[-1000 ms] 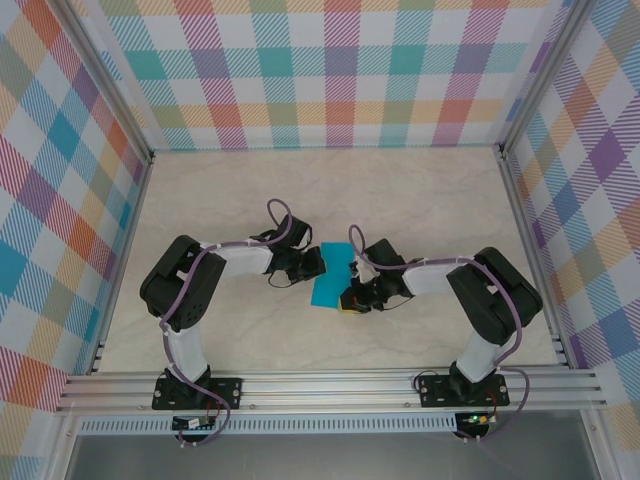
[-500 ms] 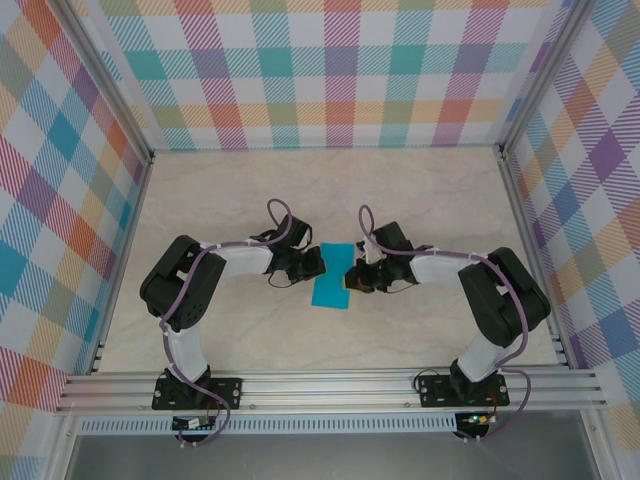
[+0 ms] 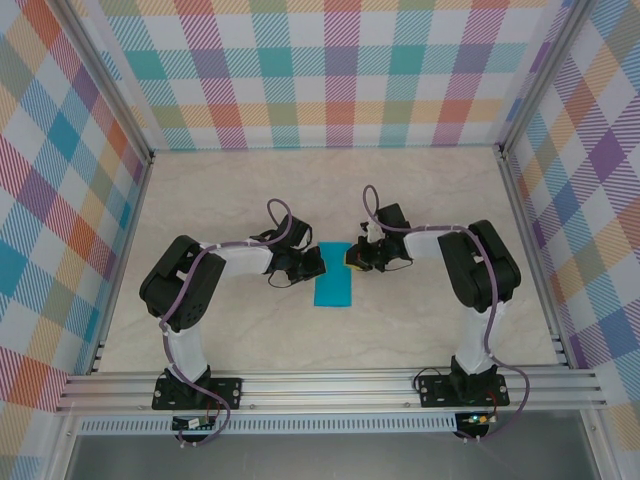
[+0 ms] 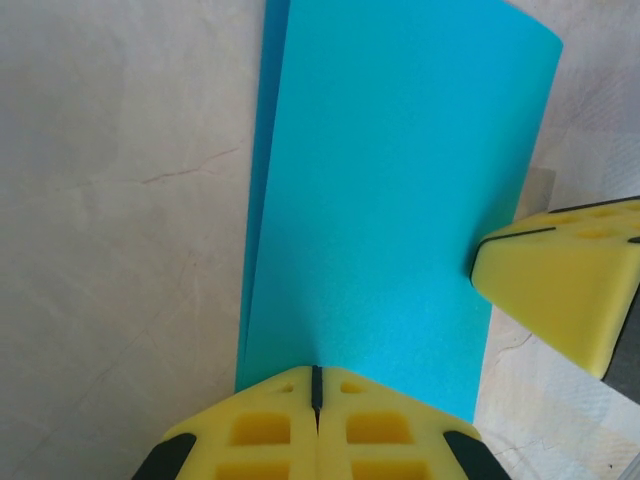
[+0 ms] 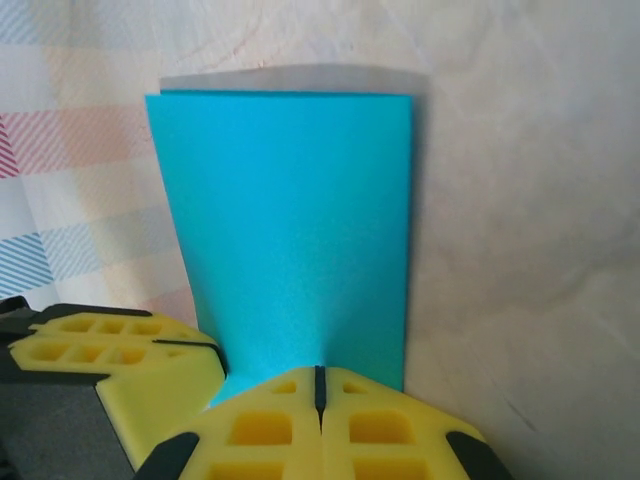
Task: Fold a paper plane with a square sheet of paper (pick it up from the middle)
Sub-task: Fold the square sheet of paper in half at the center of the table.
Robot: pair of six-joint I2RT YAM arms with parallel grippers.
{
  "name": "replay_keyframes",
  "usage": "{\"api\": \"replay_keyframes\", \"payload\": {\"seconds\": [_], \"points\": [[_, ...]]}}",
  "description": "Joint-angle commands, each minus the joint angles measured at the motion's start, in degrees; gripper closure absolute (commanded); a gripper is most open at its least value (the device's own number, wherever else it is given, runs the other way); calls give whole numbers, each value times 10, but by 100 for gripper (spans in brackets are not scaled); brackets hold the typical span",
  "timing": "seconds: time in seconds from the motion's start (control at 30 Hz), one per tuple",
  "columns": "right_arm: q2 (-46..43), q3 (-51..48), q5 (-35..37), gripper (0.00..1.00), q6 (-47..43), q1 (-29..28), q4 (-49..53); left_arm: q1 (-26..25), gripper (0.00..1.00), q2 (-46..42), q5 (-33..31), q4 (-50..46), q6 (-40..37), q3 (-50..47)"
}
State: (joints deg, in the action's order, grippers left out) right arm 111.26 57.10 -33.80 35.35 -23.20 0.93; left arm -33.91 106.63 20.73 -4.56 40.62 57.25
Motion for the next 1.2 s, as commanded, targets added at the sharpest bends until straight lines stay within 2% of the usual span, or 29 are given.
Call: {"api": "replay_keyframes", "payload": {"seconds": [0.0,0.2,0.57,0.7,0.97,1.17], "points": [[3,12,-7,100,-1,6,-2,-5,100,6,-37,-98,-11,-15],[-8,50,-13,100,-21,14,23,-5,100,9,-37,-98,-10,-13],[55,102,-23,100,-27,20,38,-6,100,4,-36,-101,-6,-12],[70,112,-2,100,-34,20,58,-6,100,4,-35,-100,-6,-11],[48,135,3,100,-57,21,96,-6,100,4,-37,-105,-6,-9],[75,167,-3,100,-62,23,111,-6,100,4,-34,-101,-1,-7]]}}
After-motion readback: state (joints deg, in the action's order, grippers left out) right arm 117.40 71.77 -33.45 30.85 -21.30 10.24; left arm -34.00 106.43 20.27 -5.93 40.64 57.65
